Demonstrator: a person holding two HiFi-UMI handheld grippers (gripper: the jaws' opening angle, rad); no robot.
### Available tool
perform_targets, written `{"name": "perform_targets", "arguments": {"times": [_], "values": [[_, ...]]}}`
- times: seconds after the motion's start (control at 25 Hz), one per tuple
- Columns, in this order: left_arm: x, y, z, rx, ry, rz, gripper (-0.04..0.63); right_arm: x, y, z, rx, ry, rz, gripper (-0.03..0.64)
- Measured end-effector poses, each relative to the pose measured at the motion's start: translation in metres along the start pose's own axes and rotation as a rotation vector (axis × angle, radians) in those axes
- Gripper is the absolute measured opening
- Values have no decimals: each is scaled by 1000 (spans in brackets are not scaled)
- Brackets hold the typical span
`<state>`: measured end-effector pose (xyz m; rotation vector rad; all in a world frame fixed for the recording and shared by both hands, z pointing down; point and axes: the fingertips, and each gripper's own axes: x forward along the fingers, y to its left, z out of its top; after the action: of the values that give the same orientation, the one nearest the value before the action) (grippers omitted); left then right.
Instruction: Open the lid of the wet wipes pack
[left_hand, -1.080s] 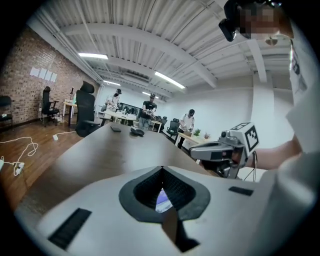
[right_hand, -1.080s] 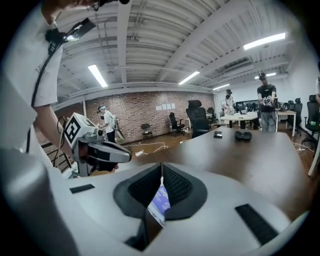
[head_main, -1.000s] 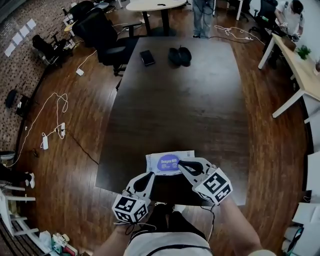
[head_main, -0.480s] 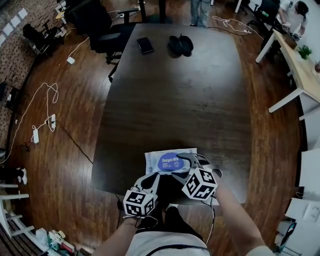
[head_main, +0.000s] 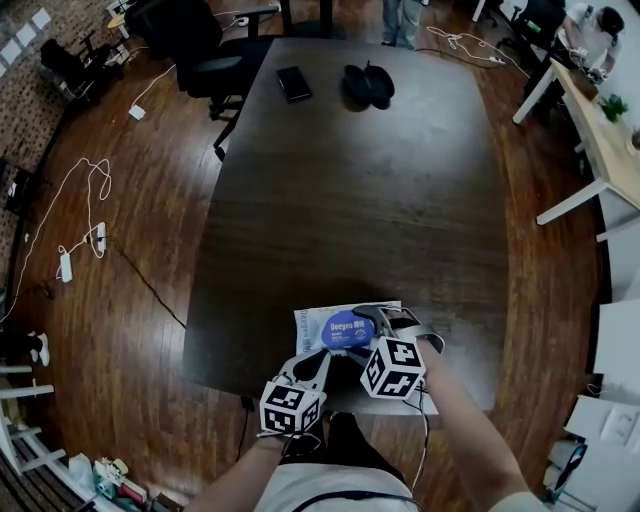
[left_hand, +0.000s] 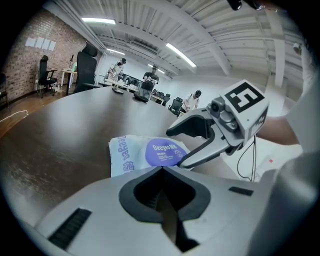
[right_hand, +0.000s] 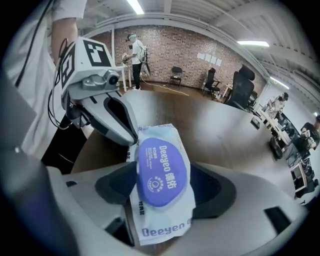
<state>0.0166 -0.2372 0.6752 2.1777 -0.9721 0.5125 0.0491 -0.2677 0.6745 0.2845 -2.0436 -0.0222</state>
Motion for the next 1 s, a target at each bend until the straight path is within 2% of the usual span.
{"name": "perform_targets", "arguments": {"times": [0.24,0.36,0.76,1.0], "values": [[5,3,1,-13,12,-18,2,11,0,-4,-11,36,18,319],[8,4,2,-15,28,-22,2,15,-1,-6,16,44,43,319],[10,9,2,-57,52,-4,2,15,-4,-5,202,13,274,319],[12,12,2,-71,57,13,2,14,-9,-6,339,-30,377,319]]}}
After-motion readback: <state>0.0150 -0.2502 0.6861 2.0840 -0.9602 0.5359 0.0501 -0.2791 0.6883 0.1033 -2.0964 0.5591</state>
